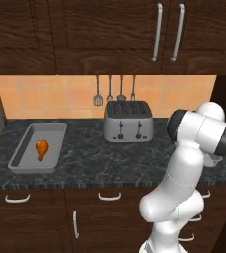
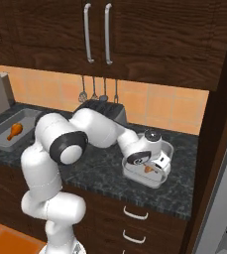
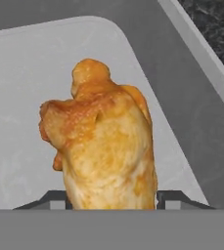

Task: Place one lemon wedge and one chicken drumstick in each tupperware on the nearby counter, to pack two identical lunches.

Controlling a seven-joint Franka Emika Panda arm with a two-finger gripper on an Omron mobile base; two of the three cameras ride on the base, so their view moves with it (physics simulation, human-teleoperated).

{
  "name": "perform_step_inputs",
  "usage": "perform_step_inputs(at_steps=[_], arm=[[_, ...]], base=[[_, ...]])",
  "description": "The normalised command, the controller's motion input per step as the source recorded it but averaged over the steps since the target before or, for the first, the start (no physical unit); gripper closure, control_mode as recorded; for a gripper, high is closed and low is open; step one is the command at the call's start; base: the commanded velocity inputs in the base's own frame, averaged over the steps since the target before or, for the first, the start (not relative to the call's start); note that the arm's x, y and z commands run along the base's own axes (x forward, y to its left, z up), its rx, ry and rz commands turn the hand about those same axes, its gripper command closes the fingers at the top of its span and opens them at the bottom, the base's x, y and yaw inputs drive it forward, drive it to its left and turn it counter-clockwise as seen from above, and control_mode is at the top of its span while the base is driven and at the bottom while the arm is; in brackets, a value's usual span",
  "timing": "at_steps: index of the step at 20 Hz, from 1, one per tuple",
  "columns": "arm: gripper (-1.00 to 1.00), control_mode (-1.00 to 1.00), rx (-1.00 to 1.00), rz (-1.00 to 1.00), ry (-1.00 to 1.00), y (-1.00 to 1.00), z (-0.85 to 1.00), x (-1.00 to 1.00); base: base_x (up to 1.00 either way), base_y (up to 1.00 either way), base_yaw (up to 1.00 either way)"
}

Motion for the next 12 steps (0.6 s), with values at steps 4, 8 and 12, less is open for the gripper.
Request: perform_step_inputs(at_steps=[4,8,12], arm=[[-1.00,-1.00,0.01,0.01,-0.05,0.34,0.00,-0.33],[-1.00,-1.00,0.00,0.00,-0.02,0.62,0.00,-0.25],[-1.00,-1.00,0.00,0.00,-0.02,0.54,0.06,-0.15]], base=[[0.00,0.00,0.00],[0.00,0.00,0.00],[0.00,0.00,0.00]])
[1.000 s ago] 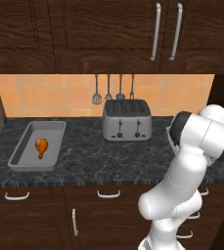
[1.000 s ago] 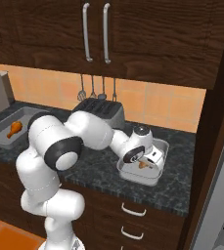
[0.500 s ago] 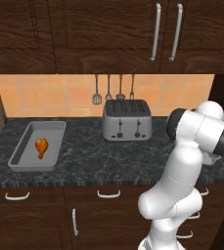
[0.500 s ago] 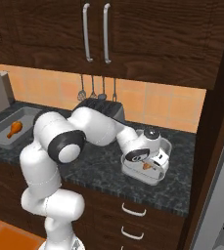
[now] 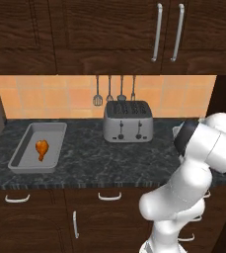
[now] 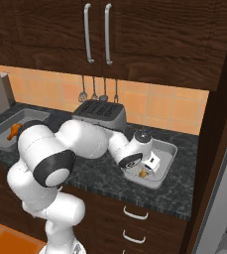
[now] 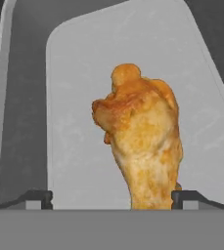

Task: Place one lemon wedge and one chicken drumstick in each tupperware on the nearby counter, to pack two identical lunches.

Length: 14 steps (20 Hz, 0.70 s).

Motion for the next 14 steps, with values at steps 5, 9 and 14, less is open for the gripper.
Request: perform_step_inputs(at_steps=[5,9,14], arm=[[-1.00,-1.00,0.00,0.00,-0.24,0.15,0.74,-0.59],[-1.00,-1.00,0.00,-0.01,-0.27,0.24,1.00,-0.95],[-1.00,-1.00,-0.02,0.00,-0.06,0.50,0.73,-1.00]], base=[[0.00,0.00,0.00],[0.00,0.00,0.00],[0.00,0.00,0.00]])
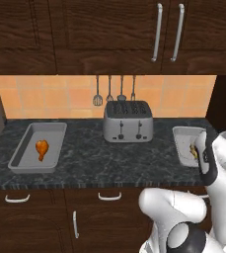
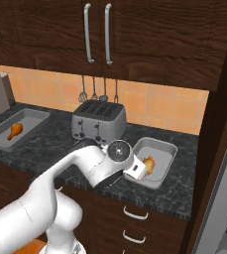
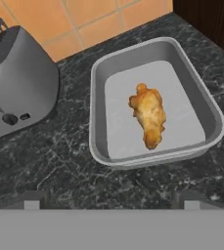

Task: Place one lemon wedge and one chicken drumstick in each tupperware on the nearby counter, to pack two identical lunches.

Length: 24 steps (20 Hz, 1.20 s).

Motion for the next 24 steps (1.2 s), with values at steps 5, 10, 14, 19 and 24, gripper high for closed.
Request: perform_step_inputs(at_steps=[5,10,14,19,24], arm=[[-1.00,-1.00,-0.09,0.00,0.00,0.94,0.58,-0.87],[-1.00,-1.00,-0.13,0.00,0.00,1.00,0.23,-0.46],[-1.00,-1.00,-0.17,0.00,0.04,0.91,-0.11,-0.18],[-1.00,-1.00,-0.11,0.01,0.00,0.35,-0.39,-0.33],[-1.00,1.00,0.00,0.00,0.00,0.00,0.00,0.00]], base=[[0.00,0.00,0.00],[0.00,0.00,0.00],[0.00,0.00,0.00],[0.00,0.00,0.00],[-1.00,0.36,0.07]])
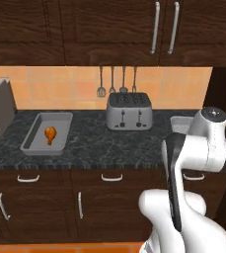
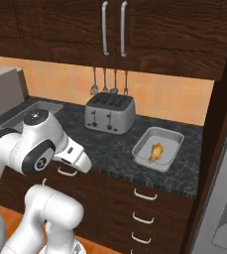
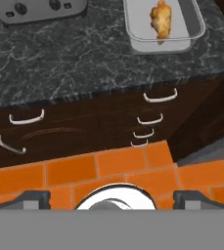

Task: Place one lemon wedge and one chicken drumstick in each tupperware on the nearby counter, to pack two identical lunches.

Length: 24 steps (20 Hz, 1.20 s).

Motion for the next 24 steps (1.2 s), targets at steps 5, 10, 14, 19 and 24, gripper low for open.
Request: perform_step_inputs(at_steps=[5,10,14,19,24], arm=[[-1.00,1.00,0.00,0.00,0.00,0.00,0.00,0.00],[-1.00,1.00,0.00,0.00,0.00,0.00,0.00,0.00],[-1.00,1.00,0.00,0.00,0.00,0.00,0.00,0.00],[-1.00,1.00,0.00,0.00,0.00,0.00,0.00,0.00],[-1.00,1.00,0.00,0.00,0.00,0.00,0.00,0.00]], base=[[-0.98,-0.05,-0.34],[-0.58,-0.21,-0.64],[-0.09,-0.57,-0.63],[0.25,-0.71,-0.46],[0.49,-0.94,-0.07]])
